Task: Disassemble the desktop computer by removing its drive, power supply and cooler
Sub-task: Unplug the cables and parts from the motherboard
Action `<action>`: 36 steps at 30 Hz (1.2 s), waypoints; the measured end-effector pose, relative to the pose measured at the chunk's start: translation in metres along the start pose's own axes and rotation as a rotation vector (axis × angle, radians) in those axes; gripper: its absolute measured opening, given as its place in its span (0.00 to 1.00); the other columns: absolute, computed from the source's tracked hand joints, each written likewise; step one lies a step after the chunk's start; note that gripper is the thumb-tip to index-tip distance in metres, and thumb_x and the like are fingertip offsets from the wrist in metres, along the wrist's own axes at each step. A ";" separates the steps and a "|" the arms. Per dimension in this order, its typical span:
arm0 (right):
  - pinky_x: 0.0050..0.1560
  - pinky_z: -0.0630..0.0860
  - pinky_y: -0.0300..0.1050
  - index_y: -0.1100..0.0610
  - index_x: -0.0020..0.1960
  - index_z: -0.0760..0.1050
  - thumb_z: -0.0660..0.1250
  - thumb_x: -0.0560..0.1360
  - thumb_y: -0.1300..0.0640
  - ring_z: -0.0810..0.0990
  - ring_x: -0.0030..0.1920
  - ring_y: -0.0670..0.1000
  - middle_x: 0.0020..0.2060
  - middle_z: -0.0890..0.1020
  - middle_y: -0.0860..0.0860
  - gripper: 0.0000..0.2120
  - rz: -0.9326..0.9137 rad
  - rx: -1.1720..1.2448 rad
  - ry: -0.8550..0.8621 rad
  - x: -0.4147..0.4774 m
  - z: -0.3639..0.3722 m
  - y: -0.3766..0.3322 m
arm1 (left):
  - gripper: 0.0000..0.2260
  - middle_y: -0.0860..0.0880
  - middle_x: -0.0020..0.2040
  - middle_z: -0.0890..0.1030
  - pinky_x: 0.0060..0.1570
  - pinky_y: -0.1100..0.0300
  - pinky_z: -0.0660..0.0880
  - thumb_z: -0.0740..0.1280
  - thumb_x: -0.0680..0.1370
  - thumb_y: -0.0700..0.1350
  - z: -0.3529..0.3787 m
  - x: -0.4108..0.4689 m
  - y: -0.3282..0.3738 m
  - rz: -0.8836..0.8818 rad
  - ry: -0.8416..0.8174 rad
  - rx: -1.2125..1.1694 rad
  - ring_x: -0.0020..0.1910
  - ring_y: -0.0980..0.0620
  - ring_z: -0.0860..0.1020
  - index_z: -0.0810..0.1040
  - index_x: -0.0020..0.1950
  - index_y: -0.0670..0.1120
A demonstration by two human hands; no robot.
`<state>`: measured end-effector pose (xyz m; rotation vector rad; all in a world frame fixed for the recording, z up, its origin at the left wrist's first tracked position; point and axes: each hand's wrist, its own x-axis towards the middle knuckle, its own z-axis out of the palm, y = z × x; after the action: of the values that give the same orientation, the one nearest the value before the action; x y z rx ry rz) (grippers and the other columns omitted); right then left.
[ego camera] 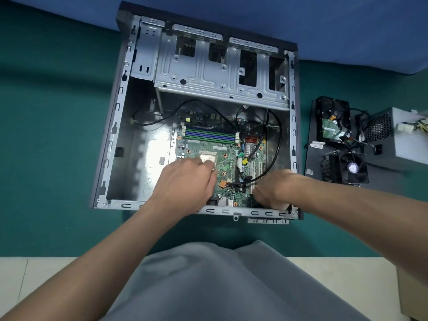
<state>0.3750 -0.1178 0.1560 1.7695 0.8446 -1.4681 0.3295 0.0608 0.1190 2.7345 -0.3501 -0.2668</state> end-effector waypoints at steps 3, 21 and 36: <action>0.47 0.77 0.46 0.62 0.60 0.70 0.60 0.79 0.67 0.70 0.34 0.51 0.35 0.67 0.51 0.10 0.030 0.064 0.024 0.005 0.001 0.001 | 0.14 0.53 0.35 0.73 0.32 0.58 0.59 0.54 0.82 0.51 0.001 0.001 -0.003 -0.004 -0.008 -0.046 0.32 0.52 0.69 0.77 0.48 0.49; 0.48 0.78 0.43 0.60 0.60 0.73 0.55 0.82 0.58 0.75 0.38 0.48 0.41 0.75 0.50 0.11 0.039 0.149 0.027 0.010 -0.001 0.000 | 0.14 0.51 0.42 0.79 0.35 0.58 0.63 0.54 0.83 0.52 0.002 0.007 -0.007 -0.015 -0.128 -0.127 0.38 0.52 0.75 0.78 0.53 0.49; 0.49 0.75 0.48 0.57 0.58 0.69 0.55 0.82 0.55 0.76 0.43 0.52 0.48 0.79 0.52 0.08 0.039 -0.171 0.212 0.000 0.004 0.010 | 0.10 0.57 0.37 0.73 0.33 0.64 0.66 0.70 0.78 0.45 0.042 0.086 0.042 0.294 -0.831 -0.267 0.38 0.55 0.74 0.80 0.58 0.48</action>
<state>0.3808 -0.1264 0.1560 1.8215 1.0054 -1.1597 0.3928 -0.0143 0.0851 2.1452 -0.8445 -1.2598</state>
